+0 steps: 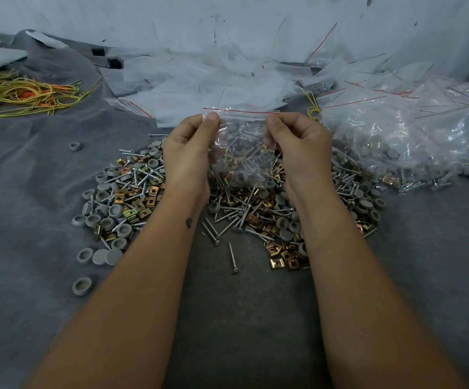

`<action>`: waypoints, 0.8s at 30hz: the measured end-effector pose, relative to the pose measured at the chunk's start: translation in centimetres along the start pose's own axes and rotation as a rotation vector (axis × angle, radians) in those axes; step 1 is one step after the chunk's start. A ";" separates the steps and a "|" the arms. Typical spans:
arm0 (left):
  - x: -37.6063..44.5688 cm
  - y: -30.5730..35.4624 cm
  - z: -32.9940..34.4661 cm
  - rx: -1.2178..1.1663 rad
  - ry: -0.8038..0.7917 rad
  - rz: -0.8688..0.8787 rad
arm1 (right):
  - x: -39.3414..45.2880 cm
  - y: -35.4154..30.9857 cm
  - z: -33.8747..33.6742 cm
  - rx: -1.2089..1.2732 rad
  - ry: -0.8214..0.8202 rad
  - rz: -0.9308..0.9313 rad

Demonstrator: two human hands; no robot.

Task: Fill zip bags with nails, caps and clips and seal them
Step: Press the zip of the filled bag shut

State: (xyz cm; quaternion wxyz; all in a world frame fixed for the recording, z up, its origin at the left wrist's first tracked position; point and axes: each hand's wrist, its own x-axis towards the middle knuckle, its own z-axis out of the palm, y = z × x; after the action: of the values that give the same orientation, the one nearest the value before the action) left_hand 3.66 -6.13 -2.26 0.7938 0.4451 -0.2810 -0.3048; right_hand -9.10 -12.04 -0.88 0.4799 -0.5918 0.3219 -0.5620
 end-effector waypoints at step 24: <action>-0.5 0.2 0.3 0.074 -0.177 0.027 | -0.8 -0.5 1.2 0.156 -0.130 0.119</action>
State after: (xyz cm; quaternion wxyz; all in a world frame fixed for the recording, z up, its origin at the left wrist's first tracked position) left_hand 3.17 -5.85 -2.00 0.7529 0.4416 -0.3670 -0.3216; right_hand -8.17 -10.95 -0.60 0.5766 -0.5680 0.2799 -0.5163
